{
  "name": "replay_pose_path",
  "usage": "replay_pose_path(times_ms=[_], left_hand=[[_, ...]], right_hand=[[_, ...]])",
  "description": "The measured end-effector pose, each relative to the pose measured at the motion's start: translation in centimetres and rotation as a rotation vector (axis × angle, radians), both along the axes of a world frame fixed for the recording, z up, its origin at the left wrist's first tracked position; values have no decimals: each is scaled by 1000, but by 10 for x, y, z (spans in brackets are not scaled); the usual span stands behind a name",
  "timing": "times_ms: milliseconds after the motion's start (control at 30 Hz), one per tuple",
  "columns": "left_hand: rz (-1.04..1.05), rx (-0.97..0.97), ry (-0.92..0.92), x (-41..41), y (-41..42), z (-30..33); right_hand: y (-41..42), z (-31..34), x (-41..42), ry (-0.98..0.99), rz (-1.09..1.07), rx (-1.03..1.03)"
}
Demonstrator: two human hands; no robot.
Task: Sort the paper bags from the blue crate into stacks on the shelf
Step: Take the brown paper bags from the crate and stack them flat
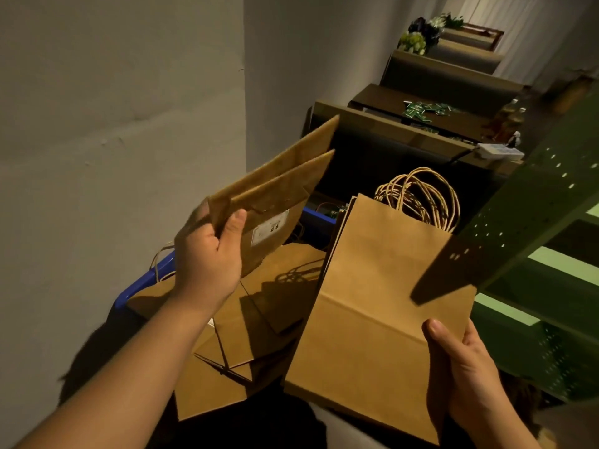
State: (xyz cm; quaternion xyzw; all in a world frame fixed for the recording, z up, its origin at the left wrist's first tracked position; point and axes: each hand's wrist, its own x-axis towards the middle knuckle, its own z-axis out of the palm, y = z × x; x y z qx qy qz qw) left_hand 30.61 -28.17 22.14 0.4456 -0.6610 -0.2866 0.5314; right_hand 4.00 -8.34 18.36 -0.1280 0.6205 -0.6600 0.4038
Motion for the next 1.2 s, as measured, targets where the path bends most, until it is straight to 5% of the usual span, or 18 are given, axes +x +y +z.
replay_pose_path(times_ms=[167, 367, 567, 633, 767, 833, 1033, 1200], left_hand=[[-347, -223, -102, 33, 6, -31], [-265, 322, -104, 83, 27, -81], [-164, 543, -336, 120, 30, -98], [-75, 641, -179, 116, 25, -97], [148, 939, 584, 105, 5, -86], [177, 1002, 679, 104, -5, -81], [74, 1155, 282, 97, -18, -70], [-7, 1194, 212, 90, -24, -57]], right_hand=[[-6, 5, 2, 95, -35, 21], [-11, 13, 5, 149, -119, -4], [-18, 35, 4, 302, -130, -105], [-23, 43, 3, 366, -99, -160], [-35, 53, -4, 401, -24, -178], [-38, 54, -7, 391, 10, -169], [-39, 54, -14, 325, 75, -121], [-35, 53, -21, 278, 126, -28]])
